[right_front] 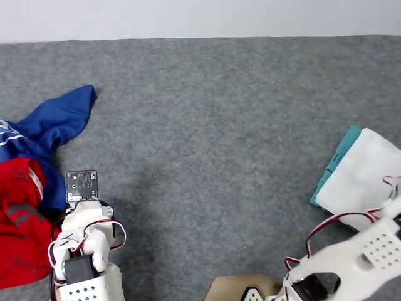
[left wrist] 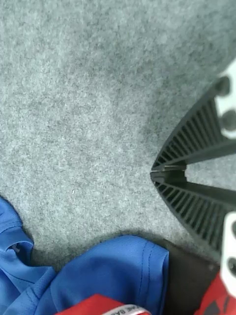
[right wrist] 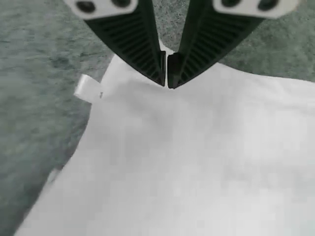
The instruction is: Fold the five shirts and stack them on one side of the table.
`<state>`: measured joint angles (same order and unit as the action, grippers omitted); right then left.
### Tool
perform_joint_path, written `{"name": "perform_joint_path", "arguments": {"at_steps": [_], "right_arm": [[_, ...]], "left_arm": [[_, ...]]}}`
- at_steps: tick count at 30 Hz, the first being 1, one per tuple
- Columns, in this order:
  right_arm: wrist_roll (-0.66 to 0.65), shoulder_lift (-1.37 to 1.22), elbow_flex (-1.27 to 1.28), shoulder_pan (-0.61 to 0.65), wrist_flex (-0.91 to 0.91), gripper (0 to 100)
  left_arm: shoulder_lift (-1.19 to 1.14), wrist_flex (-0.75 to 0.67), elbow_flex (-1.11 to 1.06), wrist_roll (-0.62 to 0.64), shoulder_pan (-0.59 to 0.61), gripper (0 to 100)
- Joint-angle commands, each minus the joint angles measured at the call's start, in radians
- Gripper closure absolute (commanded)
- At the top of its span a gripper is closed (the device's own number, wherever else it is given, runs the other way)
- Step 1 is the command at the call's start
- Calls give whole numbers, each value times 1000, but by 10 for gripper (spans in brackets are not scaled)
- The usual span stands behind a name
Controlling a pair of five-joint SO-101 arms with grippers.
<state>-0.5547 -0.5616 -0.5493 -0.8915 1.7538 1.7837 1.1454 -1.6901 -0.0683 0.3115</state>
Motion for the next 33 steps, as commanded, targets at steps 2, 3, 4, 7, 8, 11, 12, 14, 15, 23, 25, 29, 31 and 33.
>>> {"name": "perform_joint_path", "arguments": {"at_steps": [2,3,4,7,8,11,12,14,15,23,25,29,31,33], "right_arm": [[-5,186,-54,65,39,987],[-5,217,-54,74,39,987],[-5,248,-51,87,39,988],[-5,314,-48,114,39,988],[-5,331,-48,120,39,988],[31,369,-43,137,41,988],[60,380,-32,143,41,988],[98,414,2,168,41,989],[112,435,28,182,41,989],[279,723,338,406,41,989],[321,788,420,467,39,989],[365,901,545,556,39,989],[368,943,594,585,39,988],[385,974,640,602,39,988]], "left_arm": [[3,6,4,9,5,994],[3,6,4,9,5,994],[3,6,4,9,5,994],[3,6,4,9,5,994],[3,6,4,9,5,994],[3,6,4,9,5,994],[3,6,4,9,5,994],[3,6,4,9,5,994],[3,6,4,9,5,994],[3,6,4,9,5,994],[3,6,4,8,5,994],[2,6,4,6,2,993],[3,6,4,6,0,993],[2,6,4,9,0,993]]}}
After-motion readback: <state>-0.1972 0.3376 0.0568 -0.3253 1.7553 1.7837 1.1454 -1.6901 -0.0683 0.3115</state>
